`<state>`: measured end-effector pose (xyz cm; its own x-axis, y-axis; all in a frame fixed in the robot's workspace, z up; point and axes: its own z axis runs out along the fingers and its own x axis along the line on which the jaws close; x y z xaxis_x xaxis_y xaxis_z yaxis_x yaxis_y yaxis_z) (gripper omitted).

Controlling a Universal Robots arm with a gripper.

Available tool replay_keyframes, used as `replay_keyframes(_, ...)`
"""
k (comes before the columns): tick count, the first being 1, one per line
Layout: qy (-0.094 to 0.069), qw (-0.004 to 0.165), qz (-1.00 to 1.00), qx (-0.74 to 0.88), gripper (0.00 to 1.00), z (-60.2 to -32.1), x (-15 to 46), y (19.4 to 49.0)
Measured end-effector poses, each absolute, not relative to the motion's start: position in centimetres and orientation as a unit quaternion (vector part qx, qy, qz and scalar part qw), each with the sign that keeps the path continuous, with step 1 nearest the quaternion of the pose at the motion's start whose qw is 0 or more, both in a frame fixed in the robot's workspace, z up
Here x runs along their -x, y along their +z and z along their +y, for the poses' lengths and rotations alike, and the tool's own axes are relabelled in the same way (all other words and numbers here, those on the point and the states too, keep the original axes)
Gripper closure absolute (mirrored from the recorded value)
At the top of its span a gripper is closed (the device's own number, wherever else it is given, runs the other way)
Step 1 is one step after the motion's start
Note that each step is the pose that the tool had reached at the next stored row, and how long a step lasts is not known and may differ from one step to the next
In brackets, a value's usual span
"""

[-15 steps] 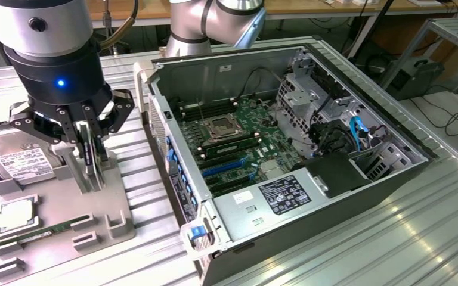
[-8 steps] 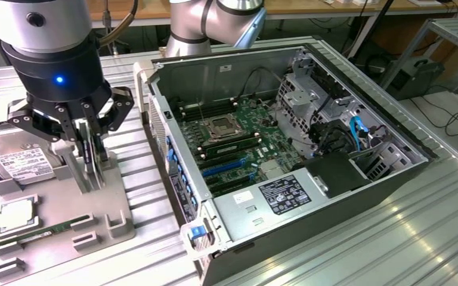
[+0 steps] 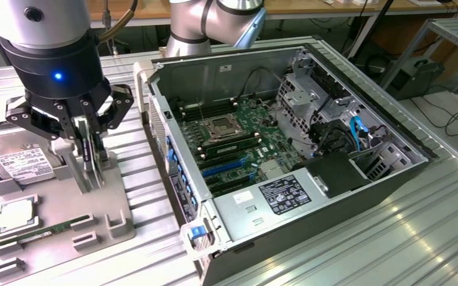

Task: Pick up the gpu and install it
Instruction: 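Pick up the gpu and move the gpu toward the slot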

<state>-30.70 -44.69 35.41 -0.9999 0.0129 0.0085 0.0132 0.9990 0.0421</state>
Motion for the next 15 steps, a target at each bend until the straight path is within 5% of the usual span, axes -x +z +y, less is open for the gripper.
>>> replay_keyframes(15, -0.021, 0.004, -1.0, 0.007, 0.73, -44.69, 30.71, 36.11)
